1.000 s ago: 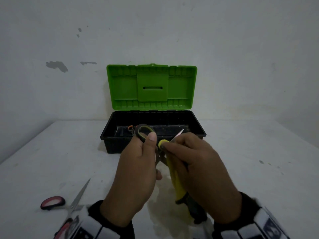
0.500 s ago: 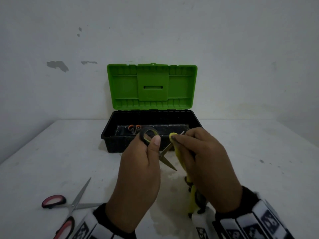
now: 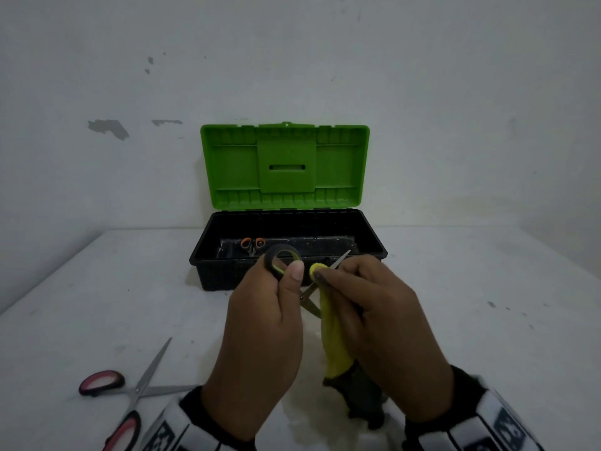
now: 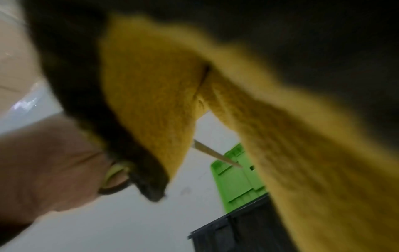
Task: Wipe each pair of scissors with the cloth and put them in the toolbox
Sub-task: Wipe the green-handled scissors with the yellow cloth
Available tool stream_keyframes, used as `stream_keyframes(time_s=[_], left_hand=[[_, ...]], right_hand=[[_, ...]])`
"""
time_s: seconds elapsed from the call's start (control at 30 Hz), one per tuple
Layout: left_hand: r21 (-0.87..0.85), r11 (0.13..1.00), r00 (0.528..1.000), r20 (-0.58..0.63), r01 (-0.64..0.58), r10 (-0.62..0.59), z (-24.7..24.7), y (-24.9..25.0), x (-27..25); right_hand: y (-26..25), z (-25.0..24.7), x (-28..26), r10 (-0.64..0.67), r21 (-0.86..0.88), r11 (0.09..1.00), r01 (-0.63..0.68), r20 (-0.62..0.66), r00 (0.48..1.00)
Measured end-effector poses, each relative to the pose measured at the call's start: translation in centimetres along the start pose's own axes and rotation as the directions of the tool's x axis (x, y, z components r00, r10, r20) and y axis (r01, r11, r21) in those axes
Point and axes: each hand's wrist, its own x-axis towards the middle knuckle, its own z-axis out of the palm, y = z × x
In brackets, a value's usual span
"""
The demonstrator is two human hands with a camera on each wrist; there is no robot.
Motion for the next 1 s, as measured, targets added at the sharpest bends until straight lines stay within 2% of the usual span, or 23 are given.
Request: stream_keyframes(time_s=[0.17, 0.27, 0.37, 0.47, 0.53, 0.6, 0.67, 0.77, 0.93, 1.0], left_hand=[[0.005, 1.0, 1.0, 0.003, 0.003, -0.003, 0.2, -0.1, -0.2], [-0.02, 0.998, 0.998, 0.006, 0.057, -0.057, -0.1, 0.2, 0.0], [-0.07, 0.988, 0.99, 0.023, 0.14, -0.138, -0.8, 0.6, 0.5], [-0.206, 0.911, 0.934, 0.082, 0.356, -0.347, -0.8, 0.2, 1.0], [-0.334, 0.805, 0.871, 0.154, 0.491, -0.467, -0.7, 0.0, 1.4], [-0.385, 0.728, 0.823, 0.218, 0.567, -0.525, -0.8, 0.0, 1.6], [-0.411, 0.679, 0.791, 0.242, 0.608, -0.562, -0.8, 0.1, 1.8], [-0.42, 0.631, 0.751, 0.251, 0.653, -0.61, -1.0, -0.1, 1.9], [-0.442, 0.588, 0.726, 0.279, 0.678, -0.628, -1.3, -0.2, 1.8], [-0.458, 0.57, 0.721, 0.294, 0.683, -0.628, -1.4, -0.1, 1.8]], right_hand=[[2.1, -0.9, 1.4, 0.069, -0.023, 0.997, -0.071, -0.081, 0.994], [3.7, -1.7, 1.7, 0.143, -0.047, 0.988, -0.147, -0.083, 0.986], [4.6, -2.7, 1.5, 0.225, 0.037, 0.974, -0.222, -0.084, 0.971], [3.6, -2.9, 1.1, 0.122, 0.101, 0.988, -0.117, -0.046, 0.991], [2.5, -2.3, 0.6, -0.016, 0.1, 0.995, 0.009, 0.069, 0.997], [2.1, -1.4, 0.1, -0.121, 0.043, 0.992, 0.115, 0.193, 0.974], [2.8, -1.0, 0.1, -0.119, 0.018, 0.993, 0.118, 0.218, 0.969], [3.6, -1.0, 0.4, -0.067, 0.024, 0.998, 0.063, 0.162, 0.985], [2.5, -0.5, 0.1, -0.141, 0.034, 0.99, 0.137, 0.263, 0.954], [3.4, -0.7, 0.6, -0.101, 0.02, 0.995, 0.099, 0.177, 0.979]])
